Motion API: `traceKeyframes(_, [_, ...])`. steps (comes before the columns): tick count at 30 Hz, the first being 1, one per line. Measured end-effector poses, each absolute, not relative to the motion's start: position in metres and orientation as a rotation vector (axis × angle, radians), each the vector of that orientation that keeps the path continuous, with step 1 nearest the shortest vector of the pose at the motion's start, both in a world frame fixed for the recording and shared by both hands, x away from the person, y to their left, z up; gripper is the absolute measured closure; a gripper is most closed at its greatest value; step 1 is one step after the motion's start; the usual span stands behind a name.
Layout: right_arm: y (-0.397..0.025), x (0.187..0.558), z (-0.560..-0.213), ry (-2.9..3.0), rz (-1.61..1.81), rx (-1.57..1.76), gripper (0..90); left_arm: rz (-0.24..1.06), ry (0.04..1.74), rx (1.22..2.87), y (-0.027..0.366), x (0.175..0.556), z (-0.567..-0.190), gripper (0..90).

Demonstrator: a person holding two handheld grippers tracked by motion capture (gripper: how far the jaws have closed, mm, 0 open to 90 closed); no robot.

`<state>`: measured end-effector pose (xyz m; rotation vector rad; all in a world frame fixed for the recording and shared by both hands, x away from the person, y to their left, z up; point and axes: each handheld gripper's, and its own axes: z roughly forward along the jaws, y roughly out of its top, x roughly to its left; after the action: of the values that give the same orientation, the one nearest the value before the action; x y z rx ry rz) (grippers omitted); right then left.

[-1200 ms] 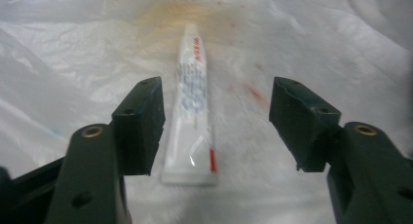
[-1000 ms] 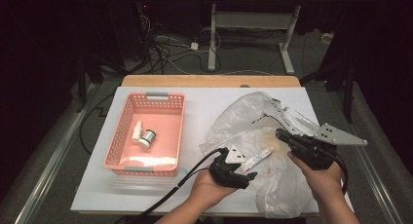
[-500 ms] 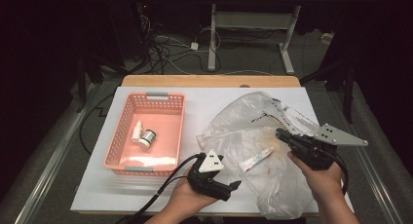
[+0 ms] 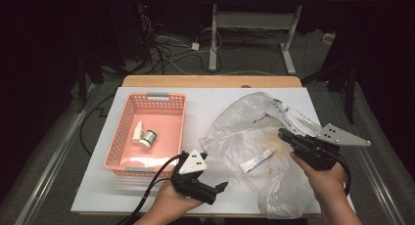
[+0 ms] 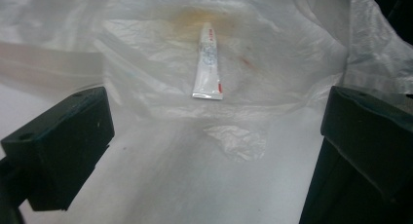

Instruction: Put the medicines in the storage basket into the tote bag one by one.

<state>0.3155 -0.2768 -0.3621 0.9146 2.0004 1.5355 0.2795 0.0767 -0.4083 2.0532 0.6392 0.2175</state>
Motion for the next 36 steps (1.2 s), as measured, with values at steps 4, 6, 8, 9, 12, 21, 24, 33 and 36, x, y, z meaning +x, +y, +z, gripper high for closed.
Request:
traceKeyframes(4, [-0.275,0.317,-0.362,2.005,1.538,0.91,90.0,0.231,0.662,2.035,0.091,0.28,-0.406,0.0])
traceKeyframes(6, [-0.275,0.317,-0.361,2.003,1.537,0.908,90.0,0.243,0.68,2.025,0.101,0.28,-0.404,0.0])
traceKeyframes(8, [-0.275,0.316,-0.36,2.005,1.537,0.909,90.0,0.246,0.686,2.022,0.105,0.281,-0.403,0.0])
traceKeyframes(9, [-0.275,0.316,-0.36,2.005,1.537,0.909,90.0,0.247,0.693,2.021,0.108,0.282,-0.403,0.0])
traceKeyframes(12, [-0.276,0.317,-0.359,2.0,1.538,0.905,90.0,0.254,0.707,2.021,0.117,0.284,-0.401,0.0])
traceKeyframes(21, [-0.276,0.316,-0.358,1.996,1.536,0.915,90.0,0.296,0.755,1.981,0.144,0.29,-0.396,0.0])
traceKeyframes(24, [-0.276,0.316,-0.358,1.997,1.539,0.909,90.0,0.311,0.774,1.978,0.151,0.293,-0.396,0.0])
traceKeyframes(33, [-0.277,0.316,-0.358,1.992,1.539,0.911,90.0,0.334,0.834,1.949,0.173,0.302,-0.394,0.0])
traceKeyframes(36, [-0.277,0.316,-0.358,1.991,1.54,0.911,90.0,0.346,0.852,1.941,0.18,0.305,-0.392,0.0])
